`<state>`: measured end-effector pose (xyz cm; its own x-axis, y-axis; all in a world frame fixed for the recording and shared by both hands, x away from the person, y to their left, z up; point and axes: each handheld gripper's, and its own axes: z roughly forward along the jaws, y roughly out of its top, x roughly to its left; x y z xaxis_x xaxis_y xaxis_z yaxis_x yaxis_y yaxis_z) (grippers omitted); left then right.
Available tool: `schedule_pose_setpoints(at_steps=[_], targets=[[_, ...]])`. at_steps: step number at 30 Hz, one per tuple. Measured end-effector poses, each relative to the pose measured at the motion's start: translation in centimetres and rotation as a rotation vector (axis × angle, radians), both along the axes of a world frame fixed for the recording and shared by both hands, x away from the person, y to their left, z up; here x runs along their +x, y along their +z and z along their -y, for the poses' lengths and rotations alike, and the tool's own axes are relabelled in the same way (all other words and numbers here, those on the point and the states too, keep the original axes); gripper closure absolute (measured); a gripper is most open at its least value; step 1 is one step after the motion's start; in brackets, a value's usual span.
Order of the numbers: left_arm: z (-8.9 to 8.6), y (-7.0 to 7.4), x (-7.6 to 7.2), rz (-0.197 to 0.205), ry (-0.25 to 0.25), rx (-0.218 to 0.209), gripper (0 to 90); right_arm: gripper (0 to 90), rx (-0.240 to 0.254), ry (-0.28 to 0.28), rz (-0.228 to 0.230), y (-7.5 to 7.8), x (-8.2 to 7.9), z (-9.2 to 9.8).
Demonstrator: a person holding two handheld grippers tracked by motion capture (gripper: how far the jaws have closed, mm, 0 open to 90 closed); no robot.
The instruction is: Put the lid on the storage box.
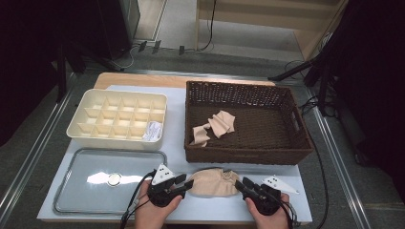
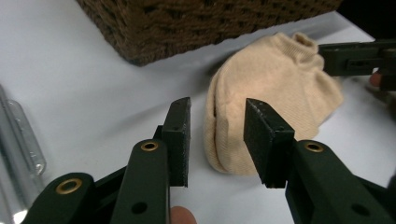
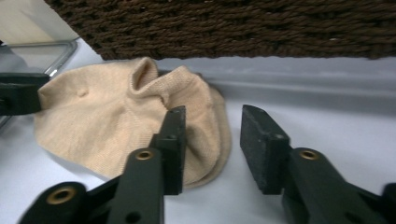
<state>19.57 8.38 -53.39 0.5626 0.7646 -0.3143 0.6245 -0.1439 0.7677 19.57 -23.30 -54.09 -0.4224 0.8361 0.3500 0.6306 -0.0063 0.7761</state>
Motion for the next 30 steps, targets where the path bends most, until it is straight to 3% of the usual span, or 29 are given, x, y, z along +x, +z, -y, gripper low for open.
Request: schedule_pose_setpoints(at_steps=[2, 3, 5, 7, 9, 13, 14, 16, 18, 20, 22, 23, 25, 28, 30], targets=[[0.3, -0.2, 0.1, -0.014, -0.013, -0.002, 70.0, 70.8, -0.004, 0.01, 0.007, -0.1, -0.1, -0.2], [0.7, -0.3, 0.0, -0.022, -0.045, -0.01, 74.6, 79.2, -0.02, 0.039, 0.004, -0.1, -0.4, -1.0], [0.6, 0.0, -0.2, -0.04, -0.067, -0.051, 84.2, 82.3, -0.032, 0.046, 0.01, 0.1, -0.6, -1.4], [0.2, 0.5, -0.3, -0.062, -0.085, -0.092, 86.3, 83.8, 0.004, 0.048, -0.009, 0.4, -0.7, -1.2], [-0.1, 0.9, -0.7, -0.062, -0.087, -0.1, 86.8, 84.1, 0.046, 0.042, -0.019, 0.8, -1.0, -0.6], [-0.4, 0.9, -1.0, -0.065, -0.085, -0.078, 87.3, 84.9, 0.05, 0.04, -0.018, 1.6, -1.8, 0.6], [-0.2, 0.5, -0.8, -0.061, -0.072, -0.038, 87.3, 85.0, 0.034, 0.036, -0.023, 1.5, -1.8, 0.7], [0.0, 0.0, -0.6, -0.062, -0.061, -0.013, 87.2, 85.0, 0.014, 0.038, -0.043, 0.9, -1.7, 0.8], [0.2, 0.0, -0.7, -0.044, -0.056, -0.013, 85.8, 84.4, 0.016, 0.031, -0.055, 0.5, -1.6, 0.8], [0.1, 0.3, -0.8, 0.004, -0.049, -0.045, 73.6, 80.9, 0.03, 0.039, -0.028, 0.7, -1.8, 0.8], [-0.2, 0.7, -0.9, 0.065, -0.024, -0.07, 61.0, 64.8, 0.035, 0.021, 0.015, 0.8, -2.0, 0.9], [-0.2, 0.7, -0.9, 0.065, -0.024, -0.07, 58.9, 58.9, 0.027, 0.0, 0.036, 0.8, -2.0, 1.0], [-0.5, 1.7, -1.2, 0.116, -0.015, -0.115, 60.4, 56.5, 0.028, -0.013, 0.027, 0.4, -1.9, 1.1], [-0.2, 2.1, -1.5, 0.135, -0.035, -0.132, 67.9, 57.2, 0.017, -0.012, 0.004, 0.0, -1.9, 0.9], [1.3, 2.3, -1.7, 0.135, -0.099, -0.126, 70.4, 64.0, 0.014, -0.011, 0.026, -0.3, -2.0, 0.5]])
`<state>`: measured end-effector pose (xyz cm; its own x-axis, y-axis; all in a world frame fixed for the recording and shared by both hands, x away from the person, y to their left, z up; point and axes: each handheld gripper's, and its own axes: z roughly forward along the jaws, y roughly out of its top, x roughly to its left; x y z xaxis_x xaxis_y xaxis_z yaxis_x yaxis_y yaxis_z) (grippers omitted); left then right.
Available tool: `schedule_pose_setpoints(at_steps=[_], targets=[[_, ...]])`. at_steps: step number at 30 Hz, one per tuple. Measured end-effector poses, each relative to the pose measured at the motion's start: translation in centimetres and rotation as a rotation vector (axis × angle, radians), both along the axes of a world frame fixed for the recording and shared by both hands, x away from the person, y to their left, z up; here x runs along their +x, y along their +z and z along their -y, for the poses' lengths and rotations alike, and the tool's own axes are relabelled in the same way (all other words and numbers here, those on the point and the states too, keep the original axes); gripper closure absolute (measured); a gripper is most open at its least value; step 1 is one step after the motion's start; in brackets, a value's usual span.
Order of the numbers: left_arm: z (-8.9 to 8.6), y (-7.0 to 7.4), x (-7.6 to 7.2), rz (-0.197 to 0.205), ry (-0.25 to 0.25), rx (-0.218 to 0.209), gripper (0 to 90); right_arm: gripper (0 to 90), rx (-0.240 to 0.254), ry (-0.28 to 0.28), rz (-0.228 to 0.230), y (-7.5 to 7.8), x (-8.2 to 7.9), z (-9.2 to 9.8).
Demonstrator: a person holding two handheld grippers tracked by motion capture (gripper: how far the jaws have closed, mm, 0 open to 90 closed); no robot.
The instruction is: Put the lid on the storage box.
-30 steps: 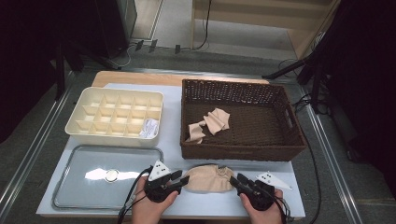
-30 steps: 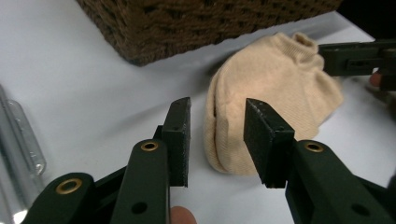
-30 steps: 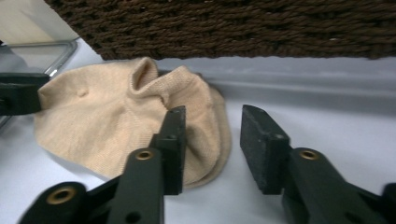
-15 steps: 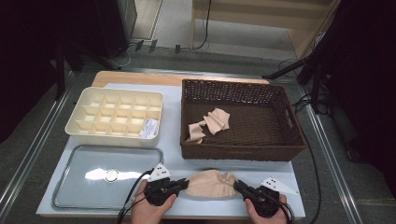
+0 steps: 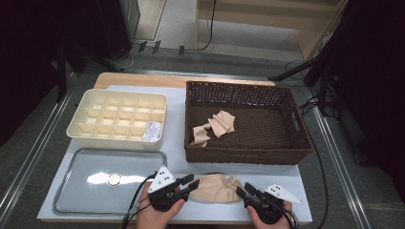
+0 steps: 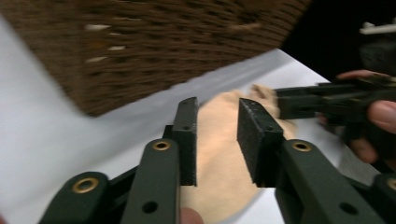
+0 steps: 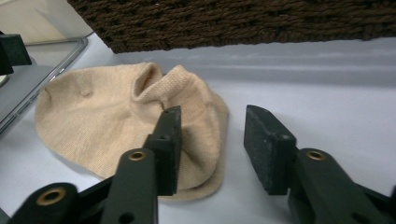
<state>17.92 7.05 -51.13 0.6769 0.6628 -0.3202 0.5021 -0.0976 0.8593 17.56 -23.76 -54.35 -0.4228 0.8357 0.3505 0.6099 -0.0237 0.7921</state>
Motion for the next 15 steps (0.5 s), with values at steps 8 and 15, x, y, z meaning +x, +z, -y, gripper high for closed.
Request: schedule_pose_setpoints(at_steps=[8, 15], targets=[[4.2, -1.8, 1.1, -0.054, -0.105, 0.097, 75.8, 82.4, -0.003, 0.016, 0.001, 0.2, -0.3, -0.6], [4.6, -2.7, 2.0, -0.117, -0.062, 0.155, 87.5, 84.6, 0.071, 0.035, 0.032, 2.0, -0.9, -0.2]])
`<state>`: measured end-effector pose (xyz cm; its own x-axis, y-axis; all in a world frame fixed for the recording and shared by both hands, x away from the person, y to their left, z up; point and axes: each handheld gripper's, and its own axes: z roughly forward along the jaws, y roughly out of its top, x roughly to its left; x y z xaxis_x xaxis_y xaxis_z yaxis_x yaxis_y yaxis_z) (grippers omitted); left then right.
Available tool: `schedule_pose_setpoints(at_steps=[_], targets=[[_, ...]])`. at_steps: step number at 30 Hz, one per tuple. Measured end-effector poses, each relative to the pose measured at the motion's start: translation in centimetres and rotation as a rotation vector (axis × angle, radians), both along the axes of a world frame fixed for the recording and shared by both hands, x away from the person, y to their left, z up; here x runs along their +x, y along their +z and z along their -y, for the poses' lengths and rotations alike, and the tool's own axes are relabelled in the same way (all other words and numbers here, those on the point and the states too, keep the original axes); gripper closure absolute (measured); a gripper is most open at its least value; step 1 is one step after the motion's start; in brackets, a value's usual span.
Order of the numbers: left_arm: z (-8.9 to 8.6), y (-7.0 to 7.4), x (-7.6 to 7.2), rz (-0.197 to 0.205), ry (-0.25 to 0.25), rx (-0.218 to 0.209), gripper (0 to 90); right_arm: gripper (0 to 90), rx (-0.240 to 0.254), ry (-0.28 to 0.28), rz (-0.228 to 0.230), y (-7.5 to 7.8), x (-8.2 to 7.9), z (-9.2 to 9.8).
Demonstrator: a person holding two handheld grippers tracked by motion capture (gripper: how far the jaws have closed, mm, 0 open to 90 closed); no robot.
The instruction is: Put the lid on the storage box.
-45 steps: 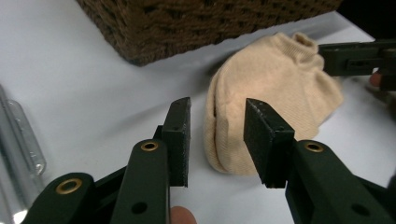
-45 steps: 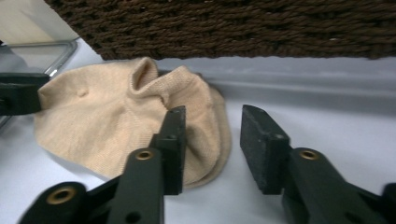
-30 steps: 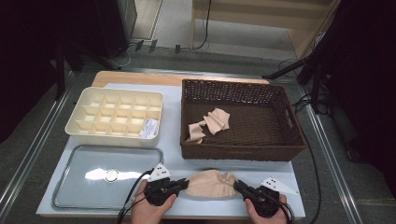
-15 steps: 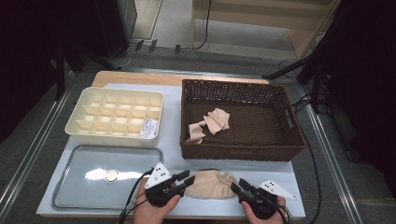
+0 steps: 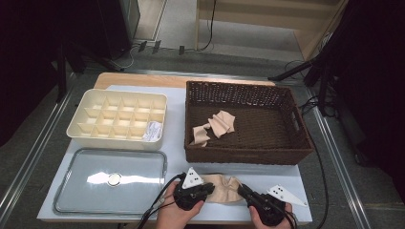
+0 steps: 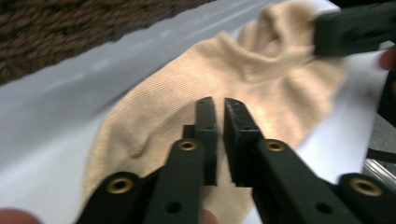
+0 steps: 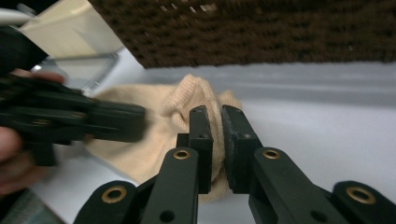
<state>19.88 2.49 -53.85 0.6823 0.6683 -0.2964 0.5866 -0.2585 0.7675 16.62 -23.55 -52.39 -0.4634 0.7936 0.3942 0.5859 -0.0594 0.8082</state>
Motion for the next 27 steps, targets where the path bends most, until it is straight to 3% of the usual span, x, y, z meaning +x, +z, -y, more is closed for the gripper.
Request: schedule_pose_setpoints(at_steps=[1, 2, 5, 8, 9, 12, 13, 16, 19, 25, 27], targets=[[0.0, 0.0, 0.0, 0.0, 0.0, 0.0, 88.7, 84.6, 0.0, 0.0, 0.0, 0.0, 0.0, 0.0], [0.0, 0.1, 0.1, -0.013, 0.002, 0.005, 89.3, 84.6, 0.041, 0.011, 0.003, 0.7, -0.2, -0.2], [0.1, 0.4, 0.1, -0.014, 0.007, 0.015, 85.8, 84.6, 0.063, 0.027, -0.001, 1.2, -0.4, -0.6], [0.2, 1.1, 0.1, 0.001, 0.009, -0.046, 82.7, 84.5, 0.071, 0.052, 0.025, 2.2, -0.6, -1.5], [0.4, 1.2, 0.3, 0.001, 0.008, -0.048, 82.1, 84.4, 0.071, 0.054, 0.026, 2.3, -0.7, -1.7], [0.8, 0.9, 0.6, -0.007, 0.003, -0.033, 82.5, 84.4, 0.065, 0.064, 0.02, 2.2, -0.6, -2.4], [1.0, 0.5, 0.9, -0.026, 0.008, -0.006, 83.6, 84.4, 0.064, 0.067, 0.016, 2.2, -0.6, -2.7], [1.1, 0.3, 1.1, -0.04, 0.012, -0.013, 84.4, 84.2, 0.06, 0.082, 0.017, 2.0, -0.7, -3.5], [0.6, 1.1, 1.2, -0.036, 0.025, -0.057, 83.2, 83.8, 0.041, 0.08, 0.039, 2.0, -0.6, -4.1], [-0.2, 1.0, 2.3, -0.058, 0.04, -0.069, 83.0, 83.6, 0.039, 0.086, 0.047, 1.8, -0.6, -5.2], [-1.4, 2.0, 2.0, -0.037, 0.042, -0.123, 81.6, 83.4, 0.015, 0.09, 0.057, 1.7, -0.6, -5.8]])
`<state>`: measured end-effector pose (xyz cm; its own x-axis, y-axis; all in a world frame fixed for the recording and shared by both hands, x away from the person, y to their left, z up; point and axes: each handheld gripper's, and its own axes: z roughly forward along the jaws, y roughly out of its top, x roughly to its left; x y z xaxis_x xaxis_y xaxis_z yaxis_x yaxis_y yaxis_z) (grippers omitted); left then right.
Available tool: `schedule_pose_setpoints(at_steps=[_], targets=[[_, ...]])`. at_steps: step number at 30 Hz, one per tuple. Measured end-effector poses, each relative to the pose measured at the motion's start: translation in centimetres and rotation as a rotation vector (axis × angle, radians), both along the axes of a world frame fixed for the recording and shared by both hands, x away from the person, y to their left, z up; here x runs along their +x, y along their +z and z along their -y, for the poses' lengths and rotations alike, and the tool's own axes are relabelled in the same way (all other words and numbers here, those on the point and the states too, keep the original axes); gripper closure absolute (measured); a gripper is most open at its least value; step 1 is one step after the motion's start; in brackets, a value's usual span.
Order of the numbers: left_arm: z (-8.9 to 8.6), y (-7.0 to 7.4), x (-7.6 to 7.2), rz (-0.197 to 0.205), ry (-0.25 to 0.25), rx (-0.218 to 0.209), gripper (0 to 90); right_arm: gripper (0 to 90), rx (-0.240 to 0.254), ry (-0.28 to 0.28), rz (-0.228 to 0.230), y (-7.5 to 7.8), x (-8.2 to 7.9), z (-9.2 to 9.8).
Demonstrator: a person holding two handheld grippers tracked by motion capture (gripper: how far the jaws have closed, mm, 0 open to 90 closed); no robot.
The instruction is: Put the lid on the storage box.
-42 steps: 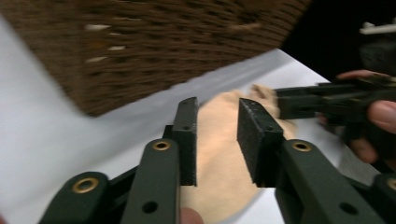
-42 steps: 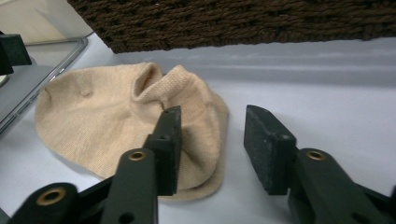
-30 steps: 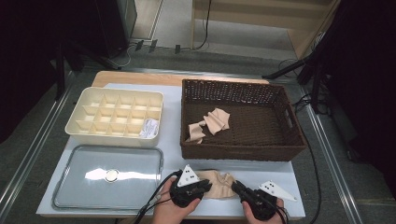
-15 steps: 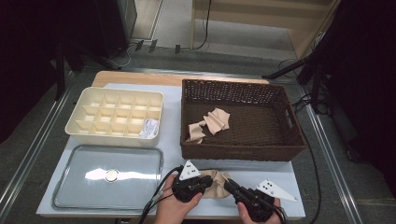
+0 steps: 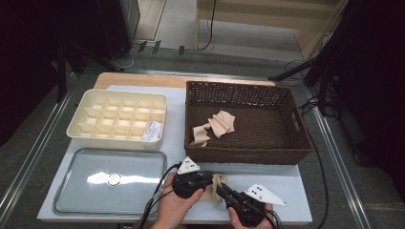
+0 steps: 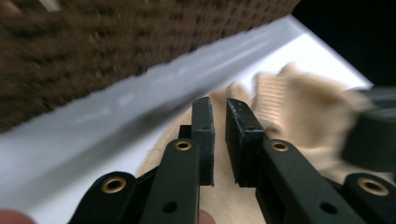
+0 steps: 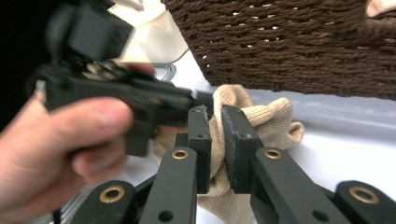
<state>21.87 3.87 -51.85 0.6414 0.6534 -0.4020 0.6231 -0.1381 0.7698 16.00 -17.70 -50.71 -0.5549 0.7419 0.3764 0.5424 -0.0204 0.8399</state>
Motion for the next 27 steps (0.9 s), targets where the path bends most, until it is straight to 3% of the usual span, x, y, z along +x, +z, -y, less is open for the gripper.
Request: schedule_pose_setpoints(at_steps=[2, 6, 10, 13, 19, 23, 27], targets=[[-1.4, 0.8, -0.2, 0.022, 0.021, -0.031, 80.4, 83.2, -0.001, 0.0, 0.001, 0.1, 0.0, -0.3], [-3.4, 1.5, -0.7, 0.035, 0.06, -0.037, 79.9, 82.6, -0.003, 0.007, 0.012, 0.1, 0.2, -0.9], [-5.0, 1.1, -1.4, 0.022, 0.076, -0.016, 80.7, 82.5, -0.022, 0.028, 0.024, -0.1, 0.4, -2.1], [-6.3, 0.6, -2.1, 0.003, 0.103, -0.007, 81.1, 82.8, -0.068, 0.055, 0.045, -0.6, 0.6, -3.8], [-7.1, -0.3, -2.9, -0.027, 0.116, 0.005, 81.0, 81.7, -0.098, 0.087, 0.043, -1.6, 1.1, -5.4], [-7.3, -0.6, -3.1, -0.037, 0.126, 0.018, 79.9, 60.6, -0.058, 0.146, 0.027, -2.0, 1.5, -5.9], [-8.1, -0.2, -3.2, -0.034, 0.147, -0.007, 79.9, 56.8, -0.017, 0.139, 0.063, -1.0, 1.2, -4.8]])
